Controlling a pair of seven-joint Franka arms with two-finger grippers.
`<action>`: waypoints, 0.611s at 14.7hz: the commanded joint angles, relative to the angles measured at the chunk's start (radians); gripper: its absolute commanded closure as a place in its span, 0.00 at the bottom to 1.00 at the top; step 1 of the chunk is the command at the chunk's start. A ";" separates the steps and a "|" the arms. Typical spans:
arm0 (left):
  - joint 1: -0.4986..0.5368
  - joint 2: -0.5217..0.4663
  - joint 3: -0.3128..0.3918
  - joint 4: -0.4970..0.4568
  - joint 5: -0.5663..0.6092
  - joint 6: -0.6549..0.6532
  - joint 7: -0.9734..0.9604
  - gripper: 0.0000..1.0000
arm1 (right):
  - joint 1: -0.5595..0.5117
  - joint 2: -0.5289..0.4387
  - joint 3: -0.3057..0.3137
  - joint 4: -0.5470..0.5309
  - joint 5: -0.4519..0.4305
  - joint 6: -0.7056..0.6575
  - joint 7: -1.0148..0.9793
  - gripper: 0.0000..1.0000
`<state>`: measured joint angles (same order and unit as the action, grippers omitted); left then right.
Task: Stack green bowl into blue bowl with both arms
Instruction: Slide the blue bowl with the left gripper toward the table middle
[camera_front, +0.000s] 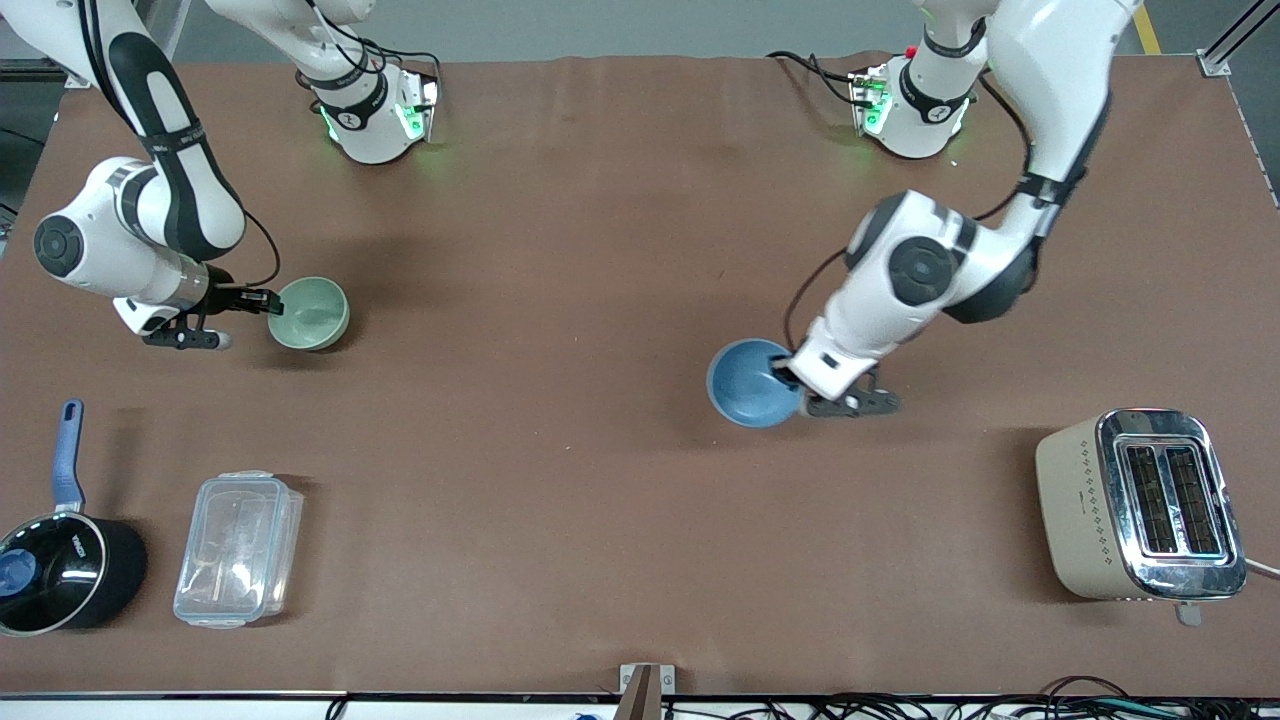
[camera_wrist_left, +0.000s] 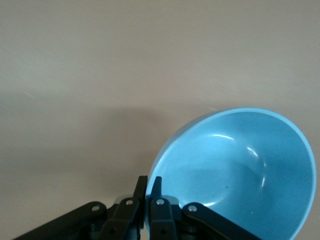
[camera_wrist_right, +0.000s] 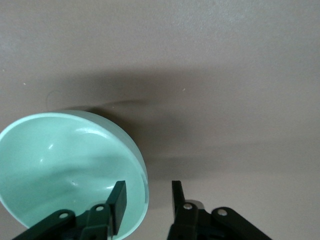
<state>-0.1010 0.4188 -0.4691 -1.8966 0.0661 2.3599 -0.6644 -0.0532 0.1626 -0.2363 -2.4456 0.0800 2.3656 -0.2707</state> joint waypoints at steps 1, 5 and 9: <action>-0.120 0.079 0.001 0.100 0.021 -0.016 -0.199 1.00 | 0.010 0.011 0.000 -0.016 0.023 0.018 -0.013 0.80; -0.267 0.217 0.009 0.229 0.023 -0.004 -0.374 1.00 | 0.010 0.021 0.000 -0.016 0.029 0.018 -0.013 0.85; -0.399 0.314 0.094 0.326 0.021 -0.001 -0.455 0.96 | 0.010 0.018 0.002 -0.007 0.038 0.015 -0.013 0.92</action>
<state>-0.4343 0.6797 -0.4323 -1.6440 0.0662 2.3658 -1.0844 -0.0468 0.1900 -0.2341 -2.4460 0.0976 2.3713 -0.2708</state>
